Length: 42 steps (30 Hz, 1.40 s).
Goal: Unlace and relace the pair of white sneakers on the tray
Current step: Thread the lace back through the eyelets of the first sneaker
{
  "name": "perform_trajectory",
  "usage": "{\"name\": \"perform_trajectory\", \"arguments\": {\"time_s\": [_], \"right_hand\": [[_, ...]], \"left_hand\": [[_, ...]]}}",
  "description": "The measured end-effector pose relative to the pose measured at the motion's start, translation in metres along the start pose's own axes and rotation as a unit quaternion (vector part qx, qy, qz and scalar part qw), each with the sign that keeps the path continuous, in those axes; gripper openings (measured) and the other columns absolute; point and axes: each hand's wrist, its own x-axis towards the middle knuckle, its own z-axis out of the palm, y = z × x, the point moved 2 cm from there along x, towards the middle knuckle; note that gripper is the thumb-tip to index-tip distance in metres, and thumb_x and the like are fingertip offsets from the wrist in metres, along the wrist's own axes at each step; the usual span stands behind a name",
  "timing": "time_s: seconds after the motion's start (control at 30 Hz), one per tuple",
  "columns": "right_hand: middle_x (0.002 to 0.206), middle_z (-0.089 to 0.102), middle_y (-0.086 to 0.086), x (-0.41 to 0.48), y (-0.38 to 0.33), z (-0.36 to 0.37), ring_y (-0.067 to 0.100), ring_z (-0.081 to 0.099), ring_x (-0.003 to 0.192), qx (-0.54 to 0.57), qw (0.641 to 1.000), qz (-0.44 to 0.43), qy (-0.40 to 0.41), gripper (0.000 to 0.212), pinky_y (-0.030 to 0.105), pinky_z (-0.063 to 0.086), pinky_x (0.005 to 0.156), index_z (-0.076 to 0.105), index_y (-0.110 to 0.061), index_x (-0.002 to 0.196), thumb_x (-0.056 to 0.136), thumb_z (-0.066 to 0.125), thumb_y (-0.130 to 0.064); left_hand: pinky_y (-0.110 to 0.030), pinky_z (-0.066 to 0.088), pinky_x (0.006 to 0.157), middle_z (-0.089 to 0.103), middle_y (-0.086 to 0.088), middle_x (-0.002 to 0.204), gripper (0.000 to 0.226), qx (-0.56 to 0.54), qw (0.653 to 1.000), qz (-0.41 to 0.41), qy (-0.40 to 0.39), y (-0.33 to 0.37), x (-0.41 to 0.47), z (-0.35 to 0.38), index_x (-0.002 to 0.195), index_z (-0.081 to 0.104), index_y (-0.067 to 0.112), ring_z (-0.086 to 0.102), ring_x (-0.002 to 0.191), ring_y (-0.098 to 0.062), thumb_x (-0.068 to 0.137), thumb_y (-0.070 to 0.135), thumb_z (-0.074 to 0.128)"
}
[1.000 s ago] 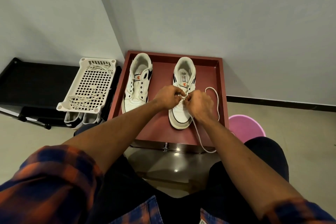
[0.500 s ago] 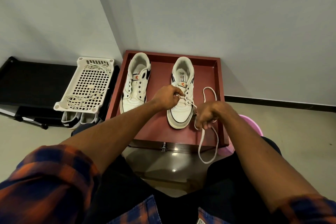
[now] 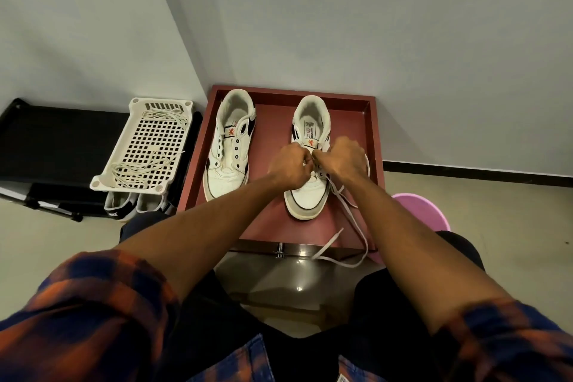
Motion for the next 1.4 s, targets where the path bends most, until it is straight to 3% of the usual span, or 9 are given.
{"name": "perform_trajectory", "arguments": {"time_s": [0.1,0.23,0.33,0.53,0.63,0.77,1.13,1.27,1.4], "right_hand": [[0.096,0.072,0.011,0.001,-0.004,0.001,0.031,0.068,0.088,0.024,1.000,0.013,0.010,0.037,0.032,0.046,0.064,0.072,-0.007,0.098,0.083,0.076,-0.040],[0.078,0.073,0.003,0.012,0.002,-0.002,0.016,0.065,0.063,0.089,0.992,0.082,-0.037,0.026,0.024,0.039,0.048,0.072,-0.013,0.083,0.080,0.080,-0.037],[0.068,0.073,0.002,0.017,0.007,-0.004,0.016,0.072,0.064,0.133,0.983,0.104,-0.073,0.023,0.034,0.059,0.060,0.075,-0.010,0.083,0.079,0.081,-0.031],[0.067,0.074,0.003,0.020,0.008,0.001,0.019,0.075,0.066,0.154,0.980,0.107,-0.070,0.022,0.043,0.064,0.075,0.074,-0.010,0.076,0.076,0.083,-0.029],[0.068,0.074,0.004,0.020,0.007,0.000,0.020,0.075,0.067,0.148,0.981,0.104,-0.071,0.022,0.043,0.064,0.074,0.074,-0.010,0.076,0.075,0.083,-0.029],[0.071,0.074,0.005,0.015,0.006,-0.002,0.022,0.074,0.070,0.133,0.984,0.099,-0.064,0.024,0.039,0.061,0.069,0.075,-0.010,0.075,0.071,0.082,-0.032],[0.063,0.073,0.003,0.020,0.012,0.003,0.018,0.075,0.065,0.163,0.979,0.109,-0.061,0.021,0.038,0.064,0.073,0.075,-0.011,0.072,0.076,0.083,-0.030],[0.067,0.074,0.004,0.022,0.011,0.005,0.016,0.074,0.064,0.174,0.976,0.108,-0.070,0.020,0.035,0.063,0.072,0.076,-0.008,0.078,0.078,0.085,-0.026],[0.067,0.073,0.004,0.021,0.011,0.005,0.016,0.071,0.061,0.183,0.974,0.112,-0.073,0.018,0.032,0.062,0.067,0.074,-0.008,0.076,0.080,0.084,-0.022]], "left_hand": [[-0.025,0.040,0.068,0.057,-0.007,0.097,0.018,-0.117,0.992,-0.025,-0.048,-0.005,-0.003,-0.001,0.077,0.066,0.016,0.055,0.077,-0.015,0.093,0.012,0.059],[-0.019,0.041,0.058,0.058,-0.002,0.076,0.027,-0.327,0.929,-0.134,-0.105,-0.025,-0.012,-0.020,0.073,0.060,0.014,0.050,0.063,-0.009,0.093,-0.003,0.053],[-0.015,0.039,0.044,0.060,-0.007,0.070,0.025,-0.402,0.885,-0.199,-0.124,-0.046,-0.023,-0.031,0.077,0.061,0.009,0.054,0.050,-0.006,0.093,-0.006,0.050],[-0.028,0.043,0.073,0.057,0.003,0.087,0.010,-0.119,0.992,-0.041,0.013,-0.038,-0.026,-0.018,0.097,0.066,0.018,0.054,0.084,-0.014,0.087,0.022,0.065],[-0.033,0.045,0.084,0.057,-0.005,0.105,0.029,-0.025,0.998,0.049,0.030,-0.013,-0.019,-0.009,0.116,0.068,0.017,0.053,0.098,-0.021,0.089,0.029,0.064],[-0.037,0.048,0.080,0.055,-0.004,0.107,0.026,0.079,0.992,0.102,0.007,0.008,-0.011,-0.001,0.114,0.072,0.023,0.051,0.103,-0.025,0.094,0.034,0.058],[-0.044,0.045,0.077,0.052,-0.006,0.103,0.019,0.074,0.992,0.093,0.042,-0.020,-0.026,-0.020,0.096,0.069,0.013,0.048,0.095,-0.027,0.091,0.025,0.055],[-0.047,0.048,0.078,0.051,-0.008,0.094,0.036,0.060,0.996,0.044,0.052,-0.058,-0.035,-0.029,0.086,0.066,0.010,0.051,0.088,-0.028,0.081,0.038,0.043],[-0.040,0.047,0.078,0.050,-0.005,0.095,0.040,0.048,0.996,0.024,0.064,-0.043,-0.034,-0.035,0.098,0.067,0.012,0.050,0.091,-0.026,0.078,0.040,0.047]]}}
